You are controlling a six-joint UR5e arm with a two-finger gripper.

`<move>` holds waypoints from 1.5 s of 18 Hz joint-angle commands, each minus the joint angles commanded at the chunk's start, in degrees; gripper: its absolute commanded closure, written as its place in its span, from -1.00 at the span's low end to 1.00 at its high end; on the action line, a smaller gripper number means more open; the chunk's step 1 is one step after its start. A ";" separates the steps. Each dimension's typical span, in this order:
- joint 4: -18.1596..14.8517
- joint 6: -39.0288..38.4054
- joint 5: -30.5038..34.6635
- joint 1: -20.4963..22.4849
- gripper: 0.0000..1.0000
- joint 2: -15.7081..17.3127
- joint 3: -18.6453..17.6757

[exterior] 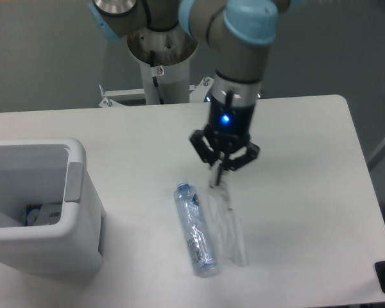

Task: Place the trash in the trash can
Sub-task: 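Carry the held bag over the white trash bin, then lower the bag into the bin and open the gripper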

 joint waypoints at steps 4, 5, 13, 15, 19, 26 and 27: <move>0.27 -6.00 -5.02 -3.51 1.00 3.25 0.70; 0.53 -6.79 -5.99 -4.39 1.00 3.52 0.88; 4.13 2.39 -9.86 -12.22 1.00 5.02 1.06; 4.40 9.95 -9.86 -12.49 1.00 4.67 0.62; 4.49 20.69 -9.86 -12.66 1.00 4.23 -0.79; 4.31 30.54 -9.78 -12.58 1.00 5.28 -5.70; 4.14 31.77 -9.77 -12.49 1.00 5.54 -6.58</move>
